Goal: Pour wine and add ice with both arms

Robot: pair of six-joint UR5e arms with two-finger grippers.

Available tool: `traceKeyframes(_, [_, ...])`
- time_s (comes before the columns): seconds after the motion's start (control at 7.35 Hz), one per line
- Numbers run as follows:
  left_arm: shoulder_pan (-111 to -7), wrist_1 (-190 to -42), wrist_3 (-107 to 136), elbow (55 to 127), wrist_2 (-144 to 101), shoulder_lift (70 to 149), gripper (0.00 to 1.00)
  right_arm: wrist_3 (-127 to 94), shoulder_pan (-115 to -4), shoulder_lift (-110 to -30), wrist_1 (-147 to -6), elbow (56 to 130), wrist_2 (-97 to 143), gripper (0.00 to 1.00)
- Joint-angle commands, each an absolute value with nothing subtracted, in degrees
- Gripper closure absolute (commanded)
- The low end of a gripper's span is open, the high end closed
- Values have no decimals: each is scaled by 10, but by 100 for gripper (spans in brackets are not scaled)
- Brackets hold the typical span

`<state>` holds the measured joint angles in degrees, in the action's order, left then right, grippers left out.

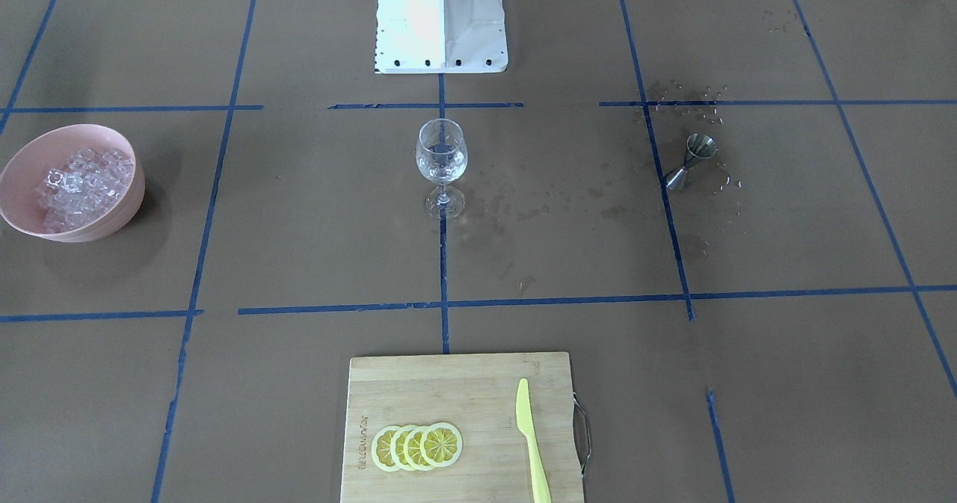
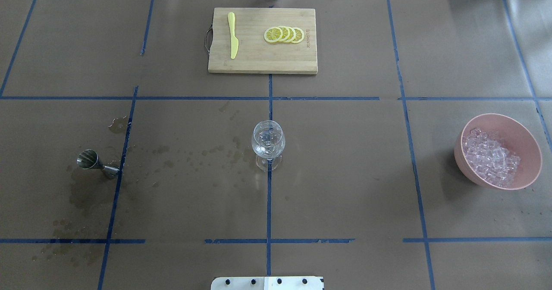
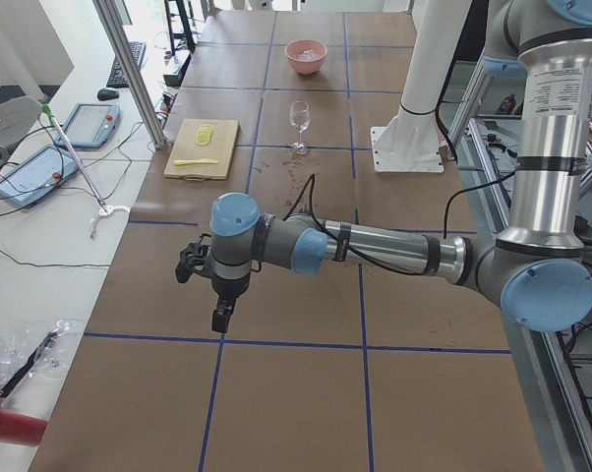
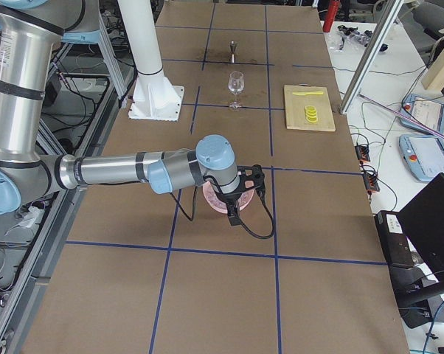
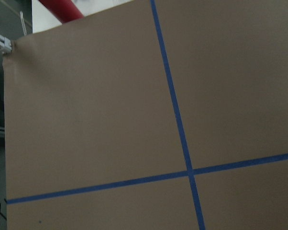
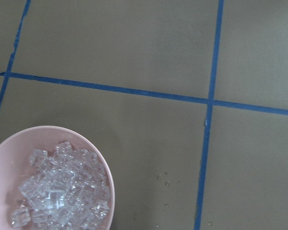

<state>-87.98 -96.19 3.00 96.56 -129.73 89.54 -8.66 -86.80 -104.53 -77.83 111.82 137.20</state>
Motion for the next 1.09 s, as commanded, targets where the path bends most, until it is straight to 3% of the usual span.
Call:
traceKeyframes(0.0, [-882,-955,35,981,-1371,872,0,-222,-771,-1048,-726,1144,1341,0])
traceKeyframes(0.27, [-881,-956,36,983,-1372,875,0,-391,-652,-1059,-594,1138,1264,0])
traceKeyframes(0.54, [-881,-957,35,984,-1370,875,0,-472,-540,-1059,-557,1125,1153,2])
traceKeyframes(0.68, [-880,-958,35,984,-1369,875,0,-479,-519,-1059,-533,1105,1141,13])
traceKeyframes(0.95, [-880,-960,35,984,-1369,876,0,-480,-509,-1060,-495,1080,1138,24])
